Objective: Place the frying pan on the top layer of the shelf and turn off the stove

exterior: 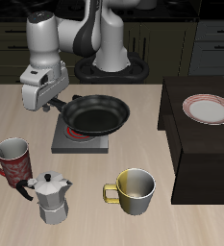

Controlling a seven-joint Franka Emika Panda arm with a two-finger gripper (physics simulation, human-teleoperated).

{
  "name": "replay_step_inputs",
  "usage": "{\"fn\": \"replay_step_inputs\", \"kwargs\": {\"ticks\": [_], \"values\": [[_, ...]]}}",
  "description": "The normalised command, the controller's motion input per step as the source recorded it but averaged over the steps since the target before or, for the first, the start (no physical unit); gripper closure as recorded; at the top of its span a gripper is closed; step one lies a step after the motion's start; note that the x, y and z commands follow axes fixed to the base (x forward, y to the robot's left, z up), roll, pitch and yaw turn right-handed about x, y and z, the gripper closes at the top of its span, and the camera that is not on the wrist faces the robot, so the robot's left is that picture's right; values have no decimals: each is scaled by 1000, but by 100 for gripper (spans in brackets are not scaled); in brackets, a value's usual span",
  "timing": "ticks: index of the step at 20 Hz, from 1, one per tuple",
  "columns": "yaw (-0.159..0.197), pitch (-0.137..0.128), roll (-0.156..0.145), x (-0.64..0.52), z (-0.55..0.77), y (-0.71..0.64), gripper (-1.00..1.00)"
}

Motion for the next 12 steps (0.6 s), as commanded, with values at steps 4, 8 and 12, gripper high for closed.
{"fn": "replay_step_inputs", "kwargs": {"ticks": [4, 8, 12], "values": [[17, -3, 28, 93, 89, 232, 100], [-8, 23, 20, 112, -2, 136, 100], [32, 10, 26, 102, -66, 295, 100]]}}
